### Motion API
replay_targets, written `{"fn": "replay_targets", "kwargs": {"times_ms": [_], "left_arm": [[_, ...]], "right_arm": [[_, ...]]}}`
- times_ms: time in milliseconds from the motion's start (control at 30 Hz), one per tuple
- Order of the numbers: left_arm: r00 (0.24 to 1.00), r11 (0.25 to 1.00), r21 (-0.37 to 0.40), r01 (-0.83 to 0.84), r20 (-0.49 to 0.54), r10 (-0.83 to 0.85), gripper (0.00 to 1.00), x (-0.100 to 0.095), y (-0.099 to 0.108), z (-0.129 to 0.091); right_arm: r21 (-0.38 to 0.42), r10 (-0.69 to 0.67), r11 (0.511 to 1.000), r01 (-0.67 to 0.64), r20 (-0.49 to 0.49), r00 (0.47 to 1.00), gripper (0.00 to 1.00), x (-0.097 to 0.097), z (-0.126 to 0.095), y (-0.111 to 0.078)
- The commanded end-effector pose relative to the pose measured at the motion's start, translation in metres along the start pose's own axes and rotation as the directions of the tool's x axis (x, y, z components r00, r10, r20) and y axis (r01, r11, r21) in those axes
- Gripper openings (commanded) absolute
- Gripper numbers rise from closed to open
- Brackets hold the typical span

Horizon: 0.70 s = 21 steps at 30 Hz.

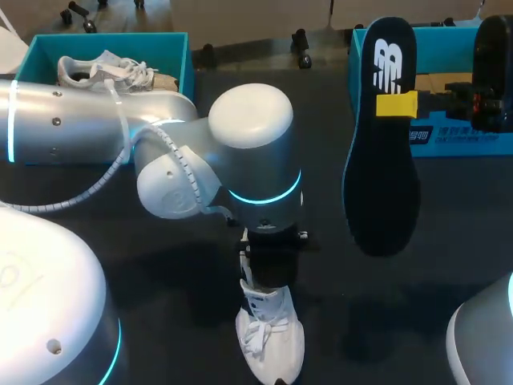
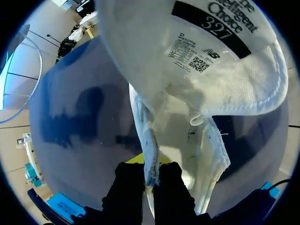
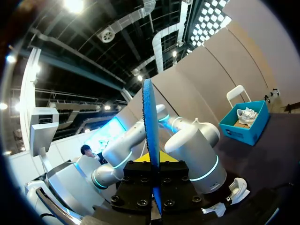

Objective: Take the shoe out of the shoebox, open the shoe tongue, remove and reinsert the insole, then place the shoe into the shoebox

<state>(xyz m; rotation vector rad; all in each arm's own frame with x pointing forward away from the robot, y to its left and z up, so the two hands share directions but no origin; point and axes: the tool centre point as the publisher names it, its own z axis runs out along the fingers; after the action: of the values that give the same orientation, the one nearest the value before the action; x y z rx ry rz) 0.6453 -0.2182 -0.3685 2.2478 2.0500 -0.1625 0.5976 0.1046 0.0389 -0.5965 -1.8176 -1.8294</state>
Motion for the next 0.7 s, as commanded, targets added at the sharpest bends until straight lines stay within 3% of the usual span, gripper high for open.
{"fn": "replay_targets", "kwargs": {"times_ms": [33,633,700], "left_arm": [[1.000,1.000,0.006,-0.013,0.003,0.013,0.00,-0.001,0.001,0.003],[0.999,0.999,0.022,-0.044,0.005,0.044,0.00,-0.008,0.003,0.015],[0.999,0.999,0.024,-0.047,0.009,0.047,0.10,-0.009,0.004,0.015]], "right_arm": [[0.002,0.000,1.000,0.000,-0.002,1.000,0.00,-0.002,0.002,0.001],[0.002,0.000,1.000,0.000,-0.002,1.000,0.00,-0.002,0.002,0.001],[0.002,0.000,1.000,0.000,-0.002,1.000,0.00,-0.002,0.002,0.001]]}}
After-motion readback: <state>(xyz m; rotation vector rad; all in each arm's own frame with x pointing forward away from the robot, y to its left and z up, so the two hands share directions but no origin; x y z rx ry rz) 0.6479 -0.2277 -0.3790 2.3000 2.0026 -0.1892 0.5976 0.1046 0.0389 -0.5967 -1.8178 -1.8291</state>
